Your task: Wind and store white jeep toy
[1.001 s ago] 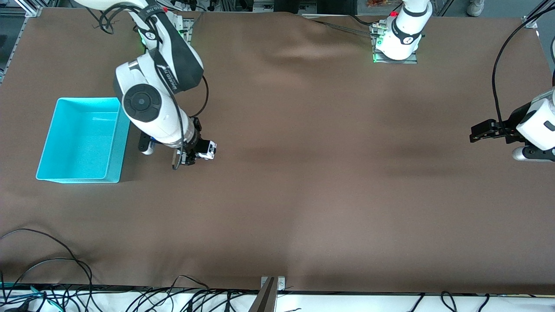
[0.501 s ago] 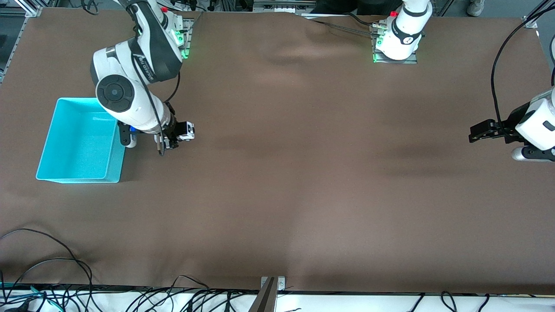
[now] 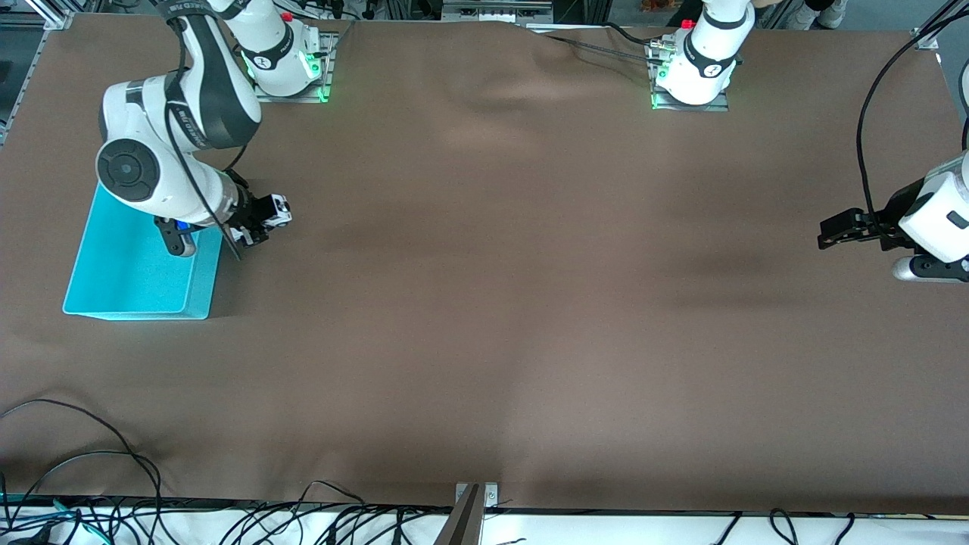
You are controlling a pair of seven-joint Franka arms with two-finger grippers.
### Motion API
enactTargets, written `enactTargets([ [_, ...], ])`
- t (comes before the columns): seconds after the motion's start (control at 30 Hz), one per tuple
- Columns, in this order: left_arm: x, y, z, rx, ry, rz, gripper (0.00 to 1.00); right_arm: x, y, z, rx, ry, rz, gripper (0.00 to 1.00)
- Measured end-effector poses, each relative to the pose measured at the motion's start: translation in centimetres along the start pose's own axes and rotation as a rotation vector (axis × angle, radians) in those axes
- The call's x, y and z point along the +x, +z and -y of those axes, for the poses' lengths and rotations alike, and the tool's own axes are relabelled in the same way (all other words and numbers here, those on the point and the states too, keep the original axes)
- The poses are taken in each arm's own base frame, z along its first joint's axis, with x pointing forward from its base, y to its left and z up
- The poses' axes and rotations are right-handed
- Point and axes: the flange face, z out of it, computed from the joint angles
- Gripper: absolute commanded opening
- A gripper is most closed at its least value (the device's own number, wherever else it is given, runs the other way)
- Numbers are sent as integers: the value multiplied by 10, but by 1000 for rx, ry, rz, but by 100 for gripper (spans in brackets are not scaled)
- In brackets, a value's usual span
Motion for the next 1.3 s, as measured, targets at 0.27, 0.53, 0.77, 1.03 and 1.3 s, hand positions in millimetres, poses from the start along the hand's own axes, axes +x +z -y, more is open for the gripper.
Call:
enactTargets([
  [0.27, 0, 0, 0, 0, 0, 0, 100, 54, 23, -32, -12, -113, 31, 0],
  [0.53, 0, 0, 0, 0, -1, 0, 100, 117, 41, -65, -9, -229, 28, 0],
  [0.77, 0, 1, 0, 0, -1, 2, 100, 167, 44, -94, -36, -311, -16, 0],
  [1.03, 1, 2, 0, -1, 0, 4, 100, 202, 58, -113, -15, -360, -30, 0],
  [1.3, 1, 3, 0, -1, 0, 6, 100, 209, 85, -111, -30, -469, -16, 0],
])
